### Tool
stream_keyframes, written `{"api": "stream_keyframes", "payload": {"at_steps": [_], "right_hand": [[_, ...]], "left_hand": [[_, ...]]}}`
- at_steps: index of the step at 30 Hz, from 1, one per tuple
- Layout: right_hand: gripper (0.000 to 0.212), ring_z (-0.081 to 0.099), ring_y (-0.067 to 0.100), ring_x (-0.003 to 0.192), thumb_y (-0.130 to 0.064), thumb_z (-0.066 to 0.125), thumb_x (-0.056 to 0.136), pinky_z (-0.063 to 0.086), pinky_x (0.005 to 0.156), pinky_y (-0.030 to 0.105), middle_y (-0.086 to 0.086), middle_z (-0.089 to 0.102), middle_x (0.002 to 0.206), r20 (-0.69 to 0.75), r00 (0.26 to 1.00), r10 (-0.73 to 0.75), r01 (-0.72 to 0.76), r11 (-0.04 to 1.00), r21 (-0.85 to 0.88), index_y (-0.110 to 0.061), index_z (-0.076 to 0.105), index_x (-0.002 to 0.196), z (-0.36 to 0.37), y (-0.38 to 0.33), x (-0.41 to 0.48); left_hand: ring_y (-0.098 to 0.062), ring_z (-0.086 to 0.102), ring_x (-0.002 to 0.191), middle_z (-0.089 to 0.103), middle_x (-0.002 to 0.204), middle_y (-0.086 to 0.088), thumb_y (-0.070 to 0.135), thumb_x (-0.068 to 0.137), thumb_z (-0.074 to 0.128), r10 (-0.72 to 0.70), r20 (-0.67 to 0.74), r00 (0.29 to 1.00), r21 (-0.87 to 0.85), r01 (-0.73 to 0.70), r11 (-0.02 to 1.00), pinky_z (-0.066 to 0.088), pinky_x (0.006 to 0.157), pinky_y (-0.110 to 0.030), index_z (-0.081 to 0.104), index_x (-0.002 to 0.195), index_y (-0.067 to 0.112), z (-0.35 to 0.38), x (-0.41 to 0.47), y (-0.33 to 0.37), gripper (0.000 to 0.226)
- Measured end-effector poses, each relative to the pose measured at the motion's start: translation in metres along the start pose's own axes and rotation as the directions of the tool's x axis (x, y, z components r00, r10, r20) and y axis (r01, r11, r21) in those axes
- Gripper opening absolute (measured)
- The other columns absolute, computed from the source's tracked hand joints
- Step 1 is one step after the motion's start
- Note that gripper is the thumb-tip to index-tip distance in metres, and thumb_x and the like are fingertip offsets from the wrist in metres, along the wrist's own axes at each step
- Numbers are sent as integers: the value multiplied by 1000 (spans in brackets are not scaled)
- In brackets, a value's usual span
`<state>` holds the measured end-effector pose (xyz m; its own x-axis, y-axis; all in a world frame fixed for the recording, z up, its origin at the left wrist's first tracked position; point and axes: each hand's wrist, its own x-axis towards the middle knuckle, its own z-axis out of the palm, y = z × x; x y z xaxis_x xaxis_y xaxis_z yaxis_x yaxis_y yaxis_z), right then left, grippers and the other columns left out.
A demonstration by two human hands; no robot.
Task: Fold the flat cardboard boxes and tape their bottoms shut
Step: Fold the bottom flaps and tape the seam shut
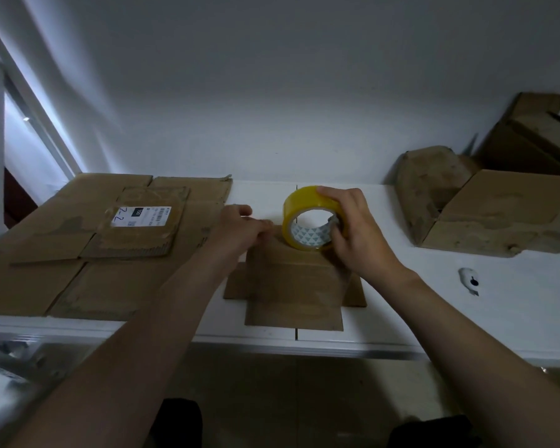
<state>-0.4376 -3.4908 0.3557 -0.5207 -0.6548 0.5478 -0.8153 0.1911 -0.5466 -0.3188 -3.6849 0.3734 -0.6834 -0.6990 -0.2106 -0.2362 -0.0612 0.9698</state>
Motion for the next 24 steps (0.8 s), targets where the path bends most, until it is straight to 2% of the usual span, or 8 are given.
{"api": "stream_keyframes", "payload": {"at_steps": [3, 5, 8, 12, 16, 19, 22, 24], "right_hand": [[66, 52, 19, 105, 0, 49, 91, 53, 79, 37, 1, 38, 133, 73, 997, -5, 12, 995, -95, -40, 40, 143, -5, -10, 3], [66, 49, 20, 106, -4, 45, 89, 45, 70, 35, -1, 37, 135, 109, 994, -30, 50, 981, -188, -46, 41, 140, -8, -17, 8], [69, 43, 23, 117, -1, 48, 88, 38, 73, 32, 0, 38, 138, 119, 992, -43, 78, 947, -312, -49, 46, 137, -8, -27, 15], [71, 48, 30, 112, 2, 58, 84, 45, 81, 37, 7, 43, 136, 135, 987, -87, 133, 917, -376, -48, 52, 135, -1, -34, 18], [77, 51, 32, 101, 9, 54, 77, 37, 81, 34, 9, 50, 128, 129, 984, -121, 160, 920, -356, -46, 61, 129, 3, -37, 25], [83, 48, 26, 104, 13, 54, 75, 40, 86, 35, 5, 51, 126, 91, 987, -129, 152, 933, -327, -43, 57, 136, 12, -36, 24], [76, 47, 13, 106, 10, 52, 88, 38, 93, 16, 1, 52, 120, 13, 1000, -6, 7, 997, -82, -36, 46, 149, 23, -26, 18], [67, 47, 7, 106, 4, 53, 95, 33, 90, 4, 2, 53, 121, -2, 1000, 17, -17, 999, -34, -34, 44, 150, 24, -23, 14]], "left_hand": [[-21, 71, 92, 66, 109, -20, 1, 85, 76, 8, 28, 1000, -50, -7, 999, 60, 84, -33, 49, 111, 9, -25, 5, 3, 38], [-19, 70, 90, 65, 105, -19, -1, 87, 73, 12, 60, 998, -59, -9, 998, 58, 77, -29, 47, 101, 12, -39, 4, 3, 32], [-18, 70, 90, 67, 94, -12, -4, 87, 71, -34, 64, 997, -114, 41, 993, 57, 80, -31, 48, 99, 13, -54, -2, 2, 31], [-19, 69, 95, 67, 103, -13, -1, 88, 71, -84, 85, 993, -94, 92, 991, 57, 85, -32, 50, 100, 11, -65, -7, -3, 27], [-17, 66, 90, 61, 98, -6, -1, 87, 74, -46, 62, 997, -23, 48, 999, 57, 80, -29, 52, 95, 14, -68, -6, -7, 28], [-20, 67, 96, 58, 100, -7, -1, 84, 76, -32, 31, 999, 11, 31, 999, 58, 83, -32, 51, 90, 14, -74, -1, -13, 30], [-26, 67, 104, 58, 107, -14, -1, 84, 76, -29, 9, 1000, 12, 28, 1000, 58, 80, -32, 45, 81, 17, -80, 3, -22, 36], [-27, 66, 107, 56, 107, -15, -1, 85, 75, -33, 25, 999, 3, 33, 999, 58, 78, -31, 45, 79, 18, -82, 3, -27, 37]]}}
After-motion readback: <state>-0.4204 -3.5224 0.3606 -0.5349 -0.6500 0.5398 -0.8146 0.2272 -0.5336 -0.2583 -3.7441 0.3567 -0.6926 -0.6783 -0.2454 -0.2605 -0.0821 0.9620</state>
